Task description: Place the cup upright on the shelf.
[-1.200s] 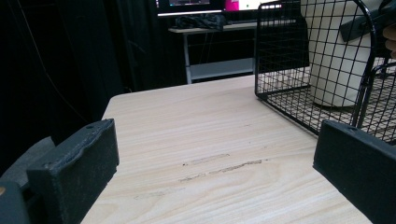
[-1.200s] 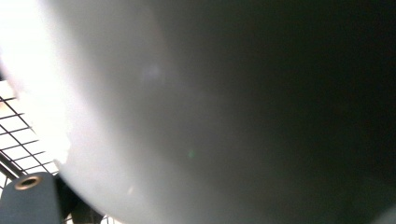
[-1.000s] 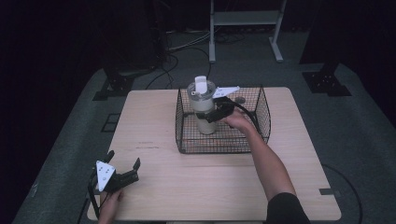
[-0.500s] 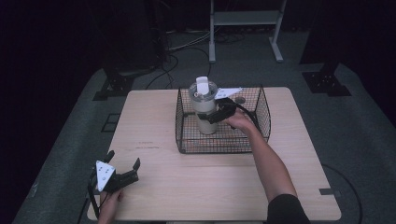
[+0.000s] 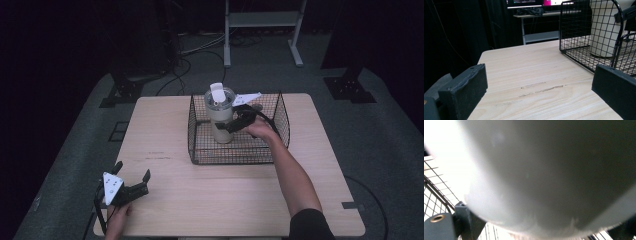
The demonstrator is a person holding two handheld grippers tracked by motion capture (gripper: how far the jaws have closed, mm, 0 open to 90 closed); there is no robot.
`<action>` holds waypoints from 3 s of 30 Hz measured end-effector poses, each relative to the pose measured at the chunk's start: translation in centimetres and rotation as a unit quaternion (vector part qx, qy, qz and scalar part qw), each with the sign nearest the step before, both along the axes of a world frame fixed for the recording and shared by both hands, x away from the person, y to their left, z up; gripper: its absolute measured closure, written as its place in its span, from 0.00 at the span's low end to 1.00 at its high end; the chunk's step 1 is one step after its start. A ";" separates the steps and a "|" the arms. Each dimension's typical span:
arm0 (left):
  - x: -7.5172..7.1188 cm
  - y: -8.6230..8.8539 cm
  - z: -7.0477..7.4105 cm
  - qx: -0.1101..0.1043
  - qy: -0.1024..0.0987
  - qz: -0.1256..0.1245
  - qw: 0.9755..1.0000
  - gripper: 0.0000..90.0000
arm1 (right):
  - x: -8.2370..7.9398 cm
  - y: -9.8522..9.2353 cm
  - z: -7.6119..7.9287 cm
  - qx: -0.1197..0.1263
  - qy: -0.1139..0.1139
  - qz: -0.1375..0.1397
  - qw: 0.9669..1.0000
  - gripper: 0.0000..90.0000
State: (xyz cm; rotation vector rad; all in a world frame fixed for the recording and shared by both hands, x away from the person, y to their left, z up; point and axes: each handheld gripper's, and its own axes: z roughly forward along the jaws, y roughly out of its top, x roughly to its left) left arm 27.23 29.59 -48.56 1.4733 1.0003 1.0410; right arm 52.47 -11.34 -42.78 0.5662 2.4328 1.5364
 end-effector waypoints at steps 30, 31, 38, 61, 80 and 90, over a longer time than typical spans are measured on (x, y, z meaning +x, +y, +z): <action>0.1 -0.1 0.0 0.006 0.002 0.006 1.000 0.00 | -1.8 -3.0 1.7 -0.023 0.012 -0.037 0.999 0.10; 0.0 -0.1 0.0 0.005 0.001 0.005 1.000 0.00 | -1.9 -3.3 1.9 -0.017 0.021 -0.043 0.999 0.10; 0.0 0.0 0.0 0.005 0.000 0.004 1.000 0.00 | -2.4 -3.8 2.2 -0.015 0.023 -0.056 0.998 0.10; 0.0 -0.1 0.0 0.007 0.000 0.003 1.000 0.00 | -4.3 -5.2 3.8 -0.020 0.045 -0.091 0.995 0.10; 0.0 -0.1 0.0 0.008 0.000 0.004 1.000 0.00 | -6.1 -6.8 5.9 -0.010 0.047 -0.117 0.992 0.10; 0.0 -0.1 0.0 0.009 0.000 0.005 1.000 0.00 | -7.2 -7.0 6.5 0.002 0.047 -0.111 0.993 0.10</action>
